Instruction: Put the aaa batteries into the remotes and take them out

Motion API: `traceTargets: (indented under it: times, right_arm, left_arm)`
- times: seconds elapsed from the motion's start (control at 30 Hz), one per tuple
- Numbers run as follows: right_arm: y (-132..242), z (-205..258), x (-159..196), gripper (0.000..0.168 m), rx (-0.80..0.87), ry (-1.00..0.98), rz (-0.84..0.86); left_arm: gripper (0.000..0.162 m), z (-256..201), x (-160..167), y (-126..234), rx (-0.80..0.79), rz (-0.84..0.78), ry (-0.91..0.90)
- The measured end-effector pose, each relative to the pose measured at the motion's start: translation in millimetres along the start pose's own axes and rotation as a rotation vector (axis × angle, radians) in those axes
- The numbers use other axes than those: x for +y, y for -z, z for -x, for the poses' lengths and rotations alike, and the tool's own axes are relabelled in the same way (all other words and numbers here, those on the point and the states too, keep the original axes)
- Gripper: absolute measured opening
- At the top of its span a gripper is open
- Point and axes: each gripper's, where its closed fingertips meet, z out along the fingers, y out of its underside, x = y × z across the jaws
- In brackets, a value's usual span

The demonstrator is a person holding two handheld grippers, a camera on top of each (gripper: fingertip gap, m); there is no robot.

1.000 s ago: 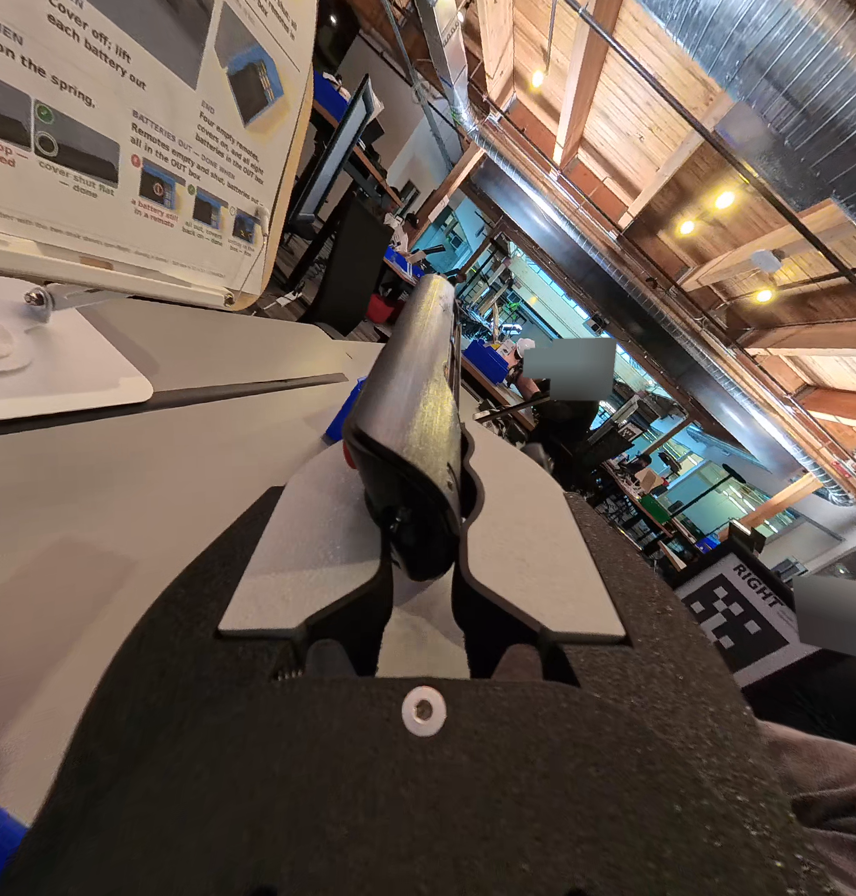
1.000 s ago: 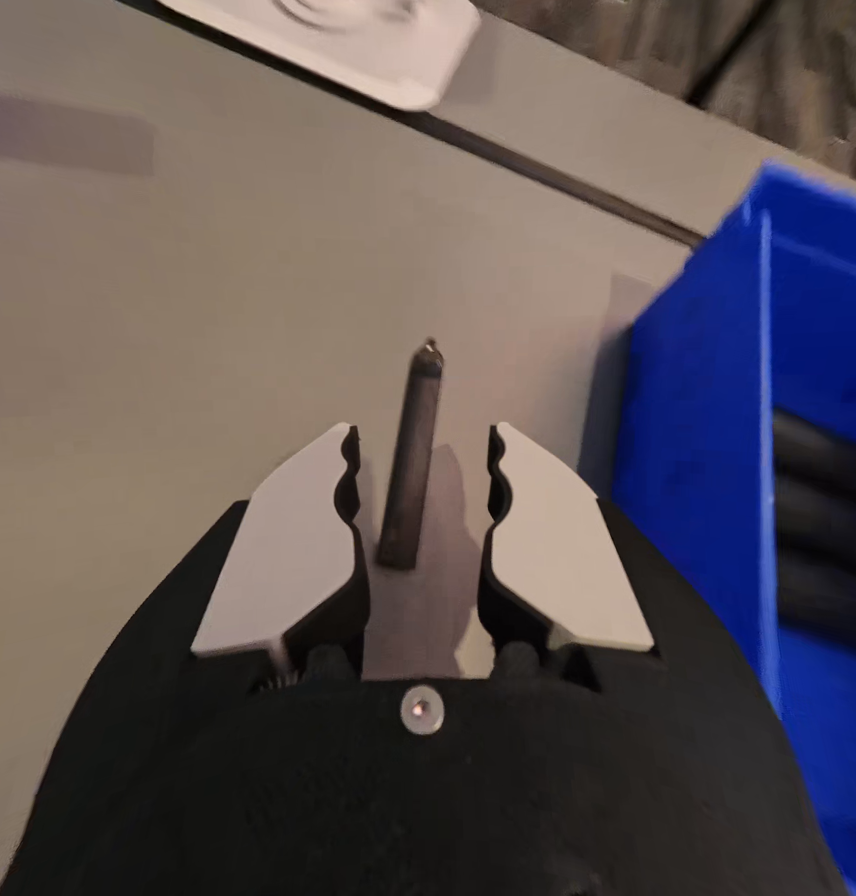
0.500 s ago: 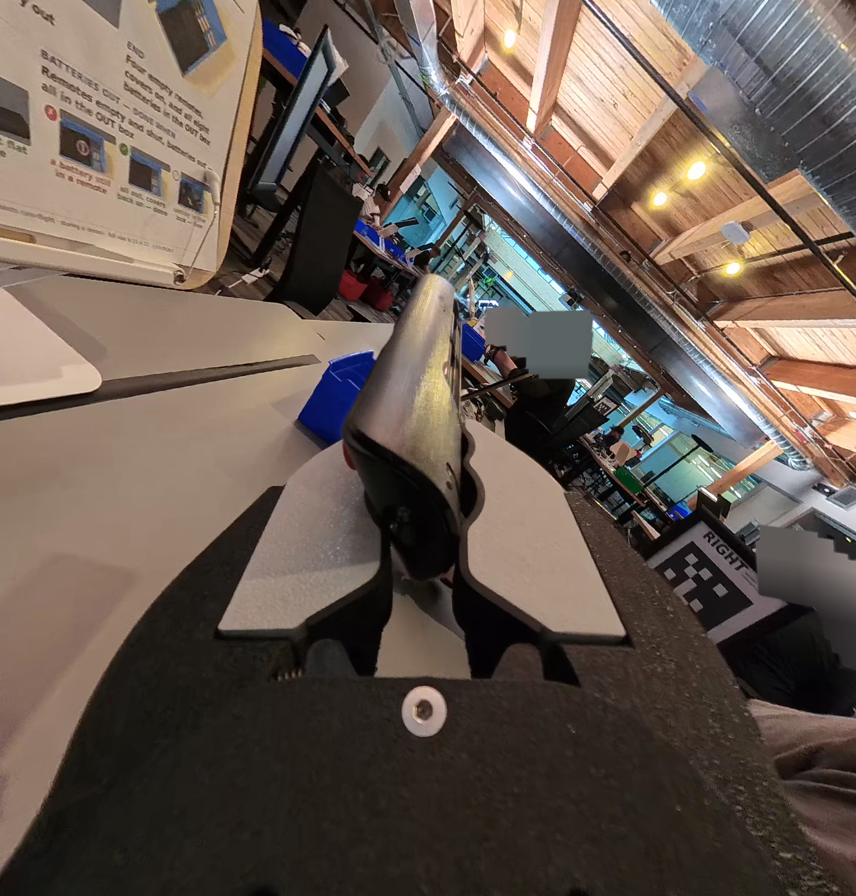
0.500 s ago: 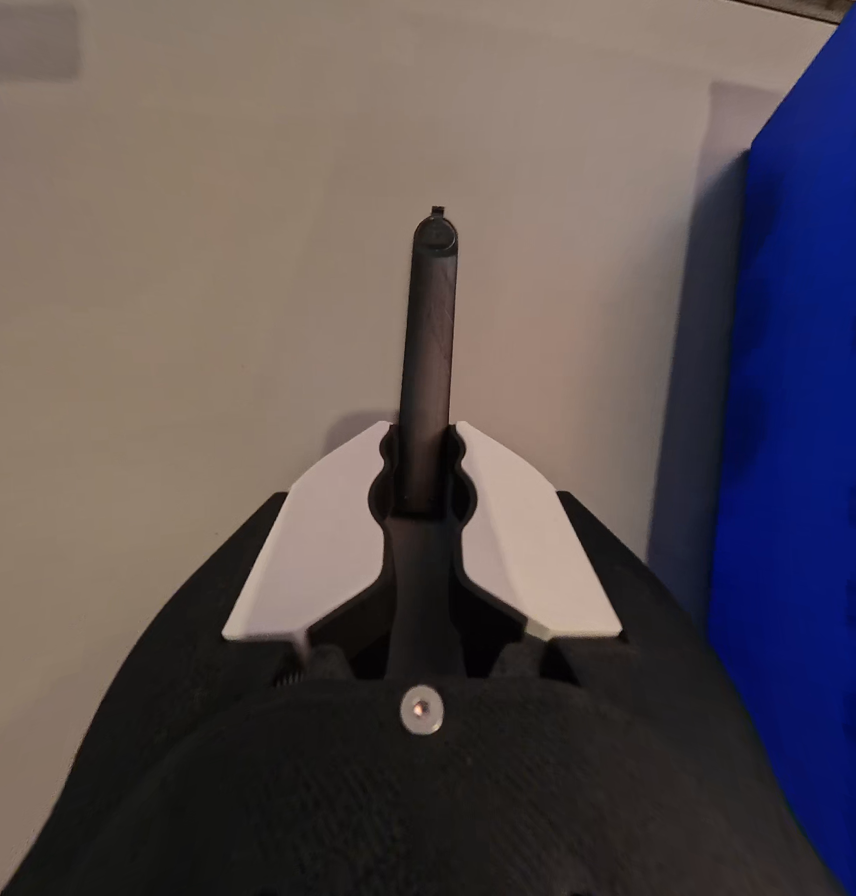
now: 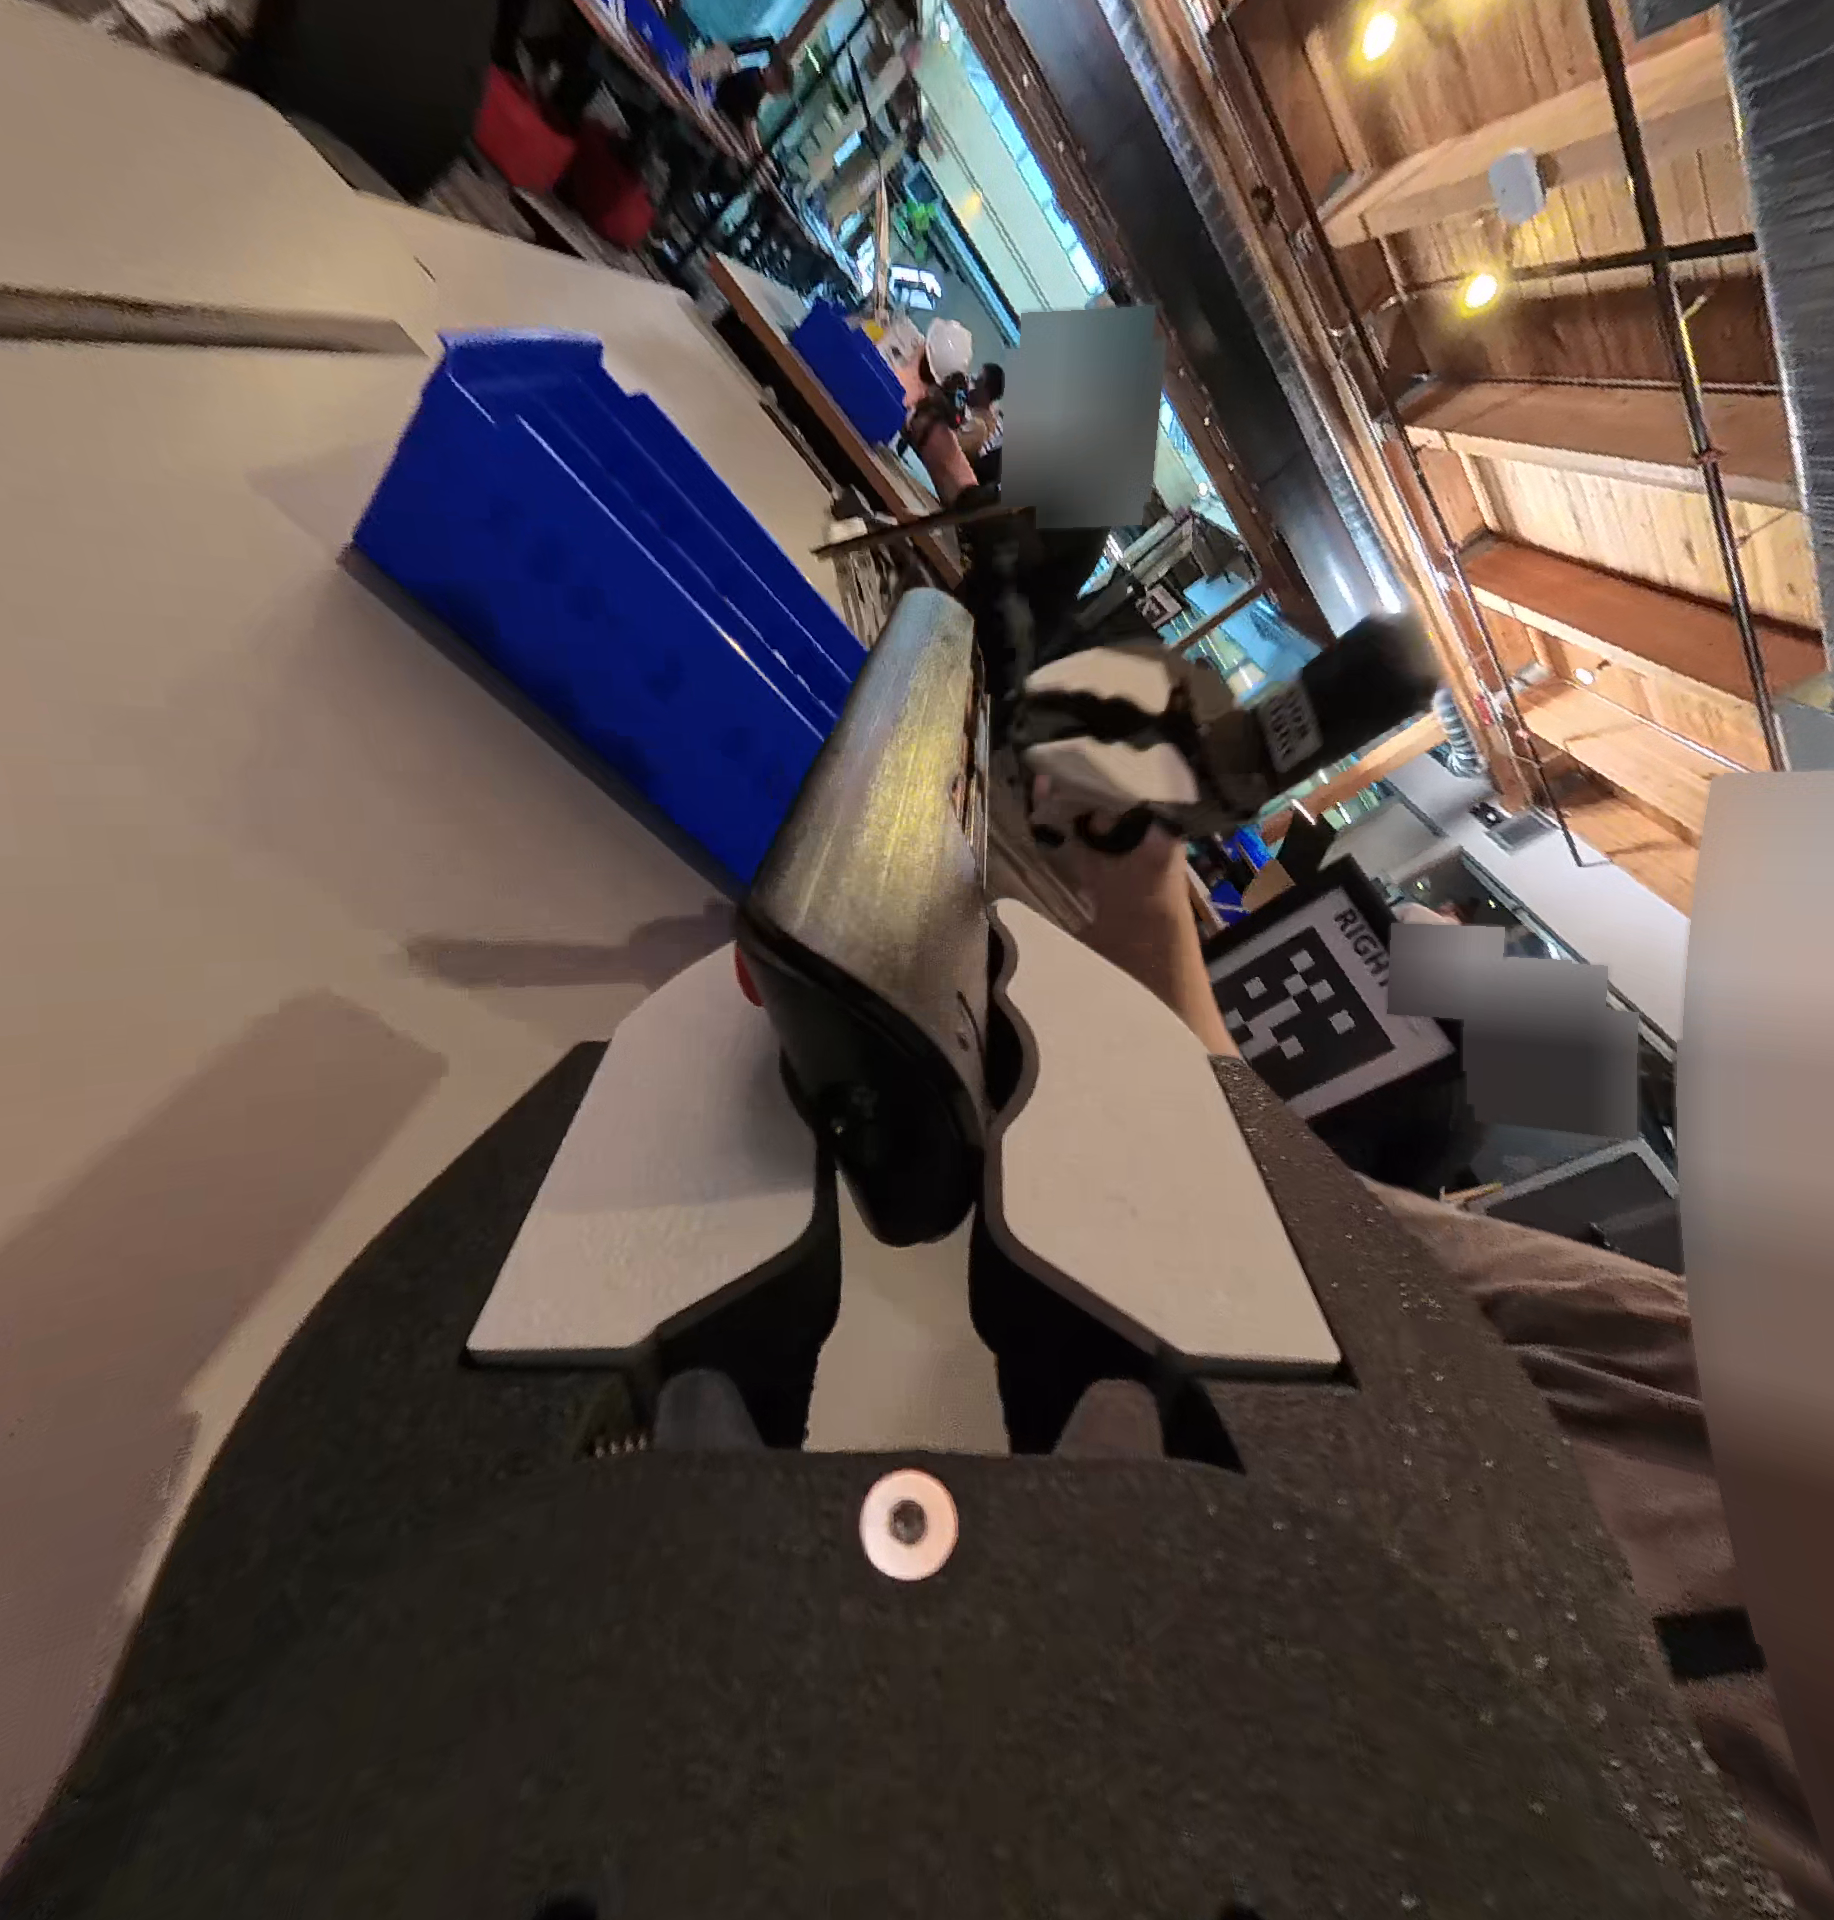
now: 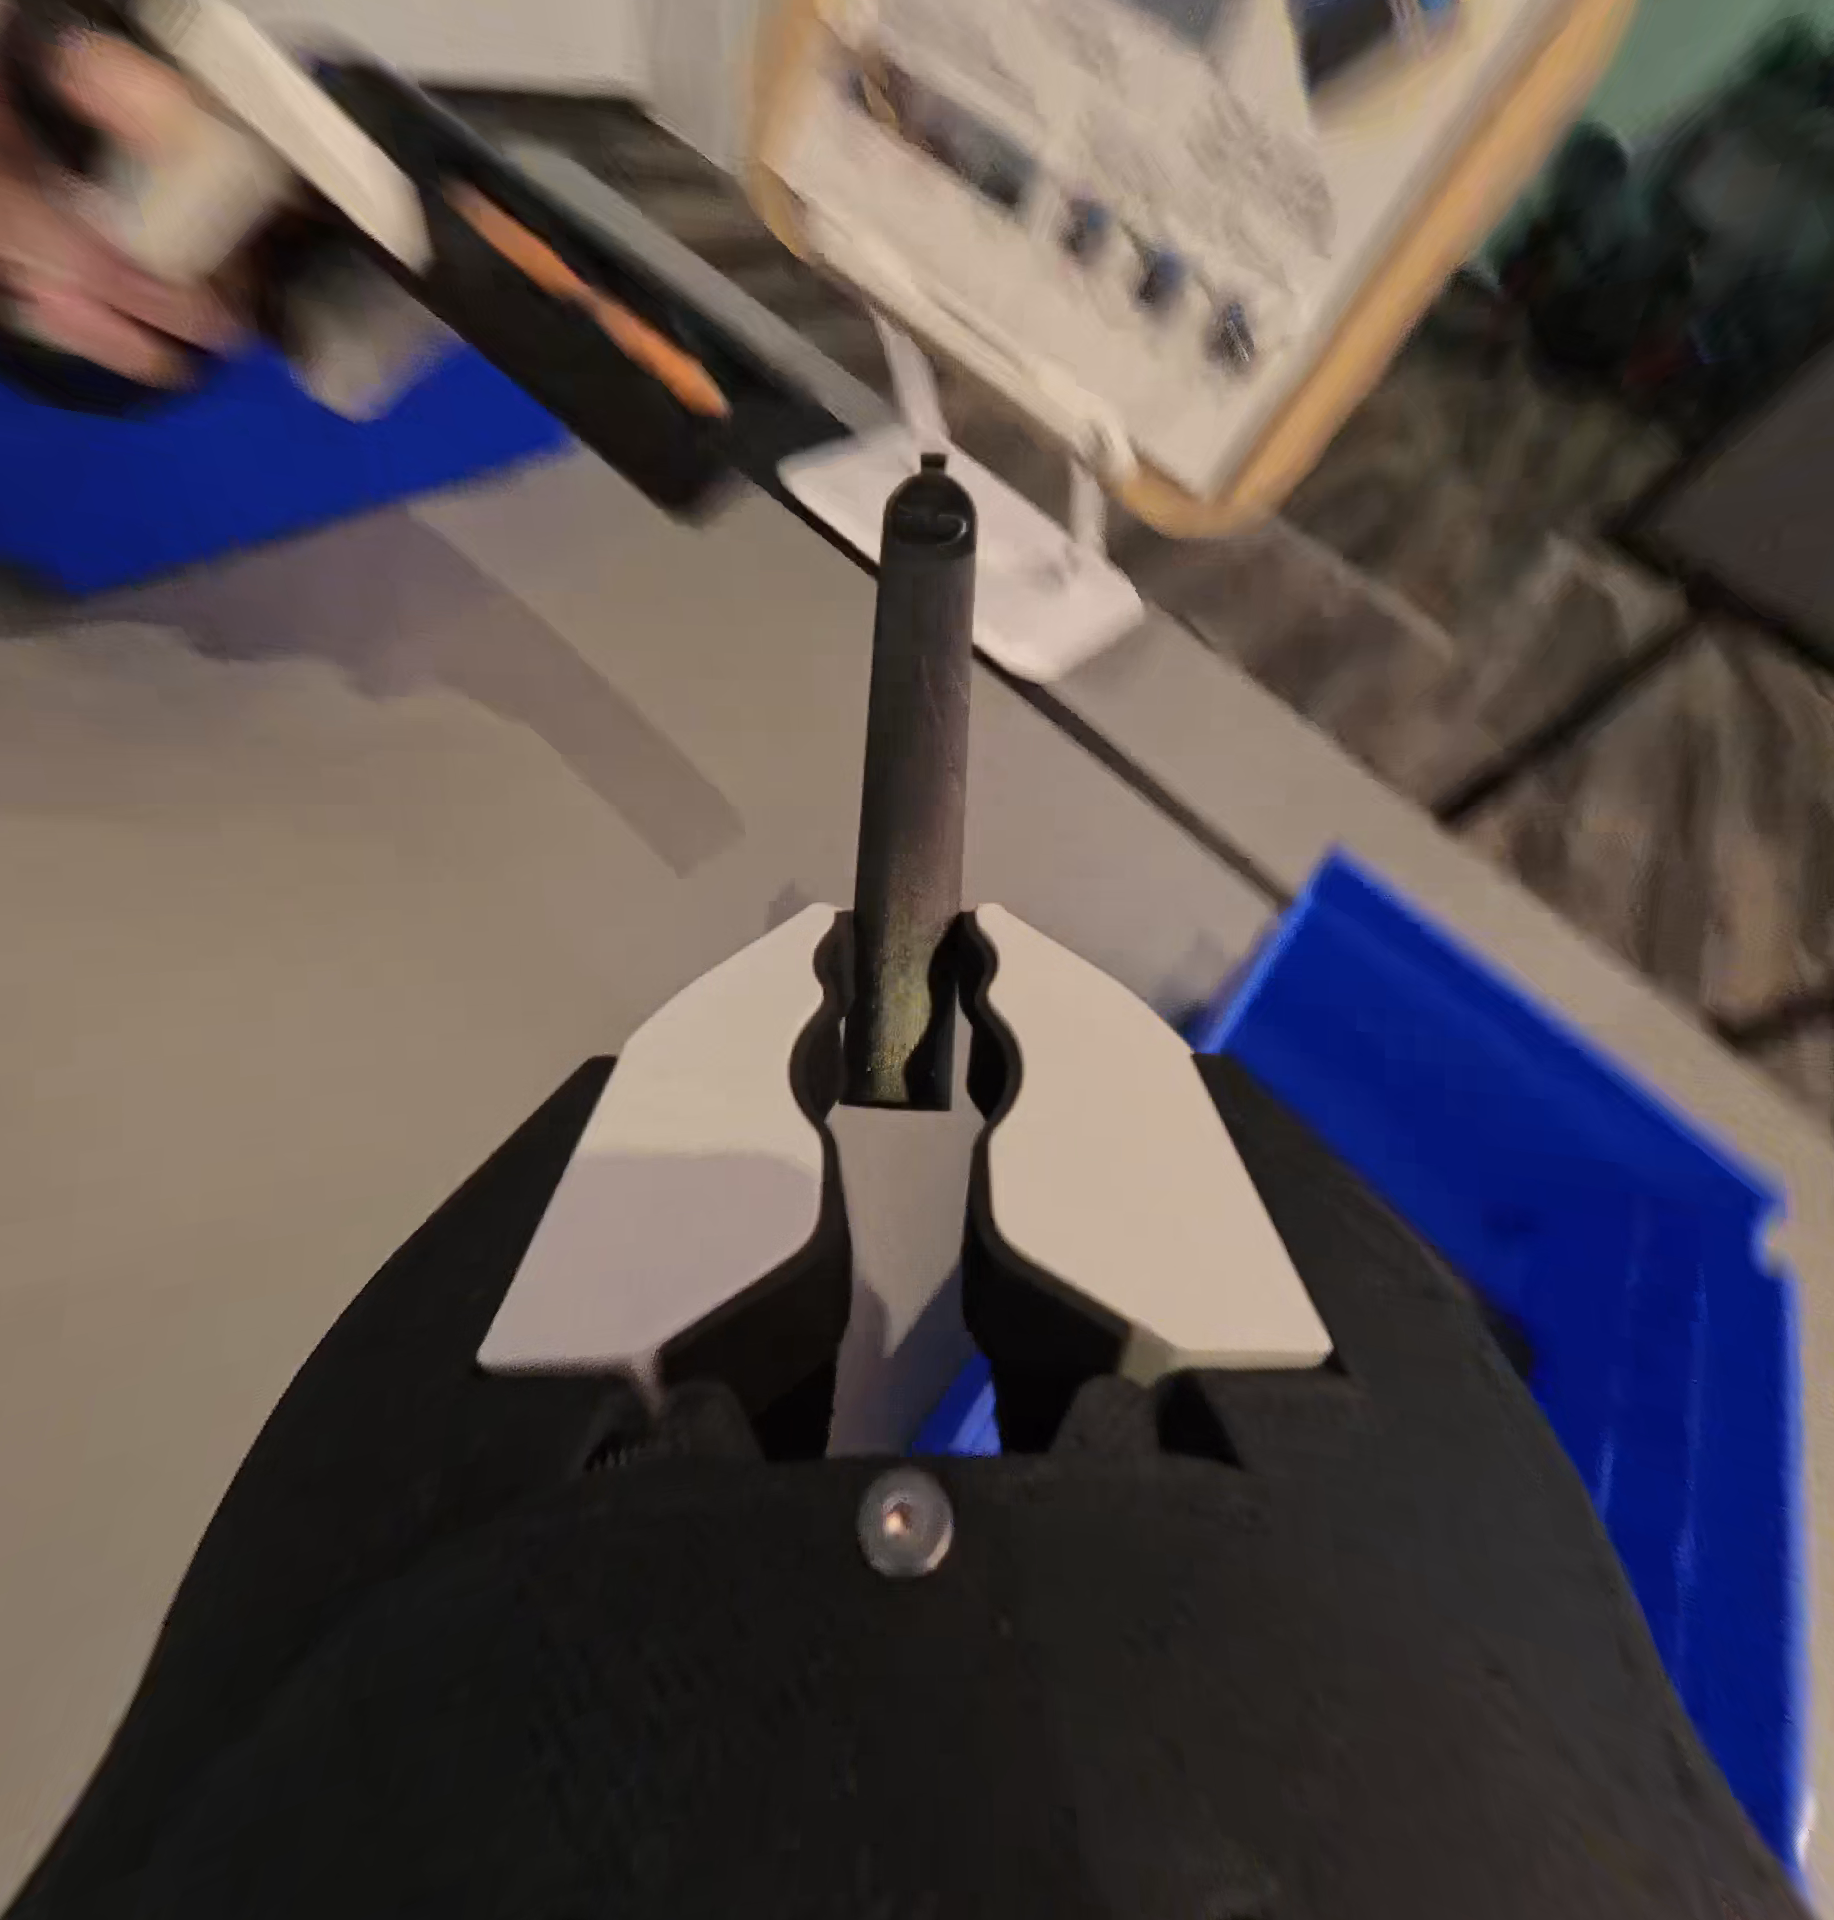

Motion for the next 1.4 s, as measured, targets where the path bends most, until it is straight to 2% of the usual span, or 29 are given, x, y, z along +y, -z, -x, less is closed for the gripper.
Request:
traceTargets:
  times: [0.13, 0.27, 0.4, 0.6, 1.4]
  right_arm:
    - [10, 22, -36, 0.021, -0.211, 0.198, -0.055]
    - [-11, 41, -17, 0.021, -0.336, 0.38, 0.086]
    - [-26, 45, 1, 0.021, -0.395, 0.434, 0.174]
    - [-37, 43, 20, 0.021, -0.419, 0.411, 0.261]
    - [-51, 56, 21, 0.021, -0.487, 0.365, 0.369]
  left_arm:
    - [0.025, 3, 24, -24, 0.019, 0.088, 0.034]
    - [0.025, 7, 45, -43, 0.061, 0.152, 0.109]
    - [0.025, 13, 61, -54, 0.1, 0.187, 0.191]
    - [0.025, 23, 66, -58, 0.109, 0.182, 0.251]
    - [0.025, 22, 68, -61, 0.11, 0.186, 0.246]
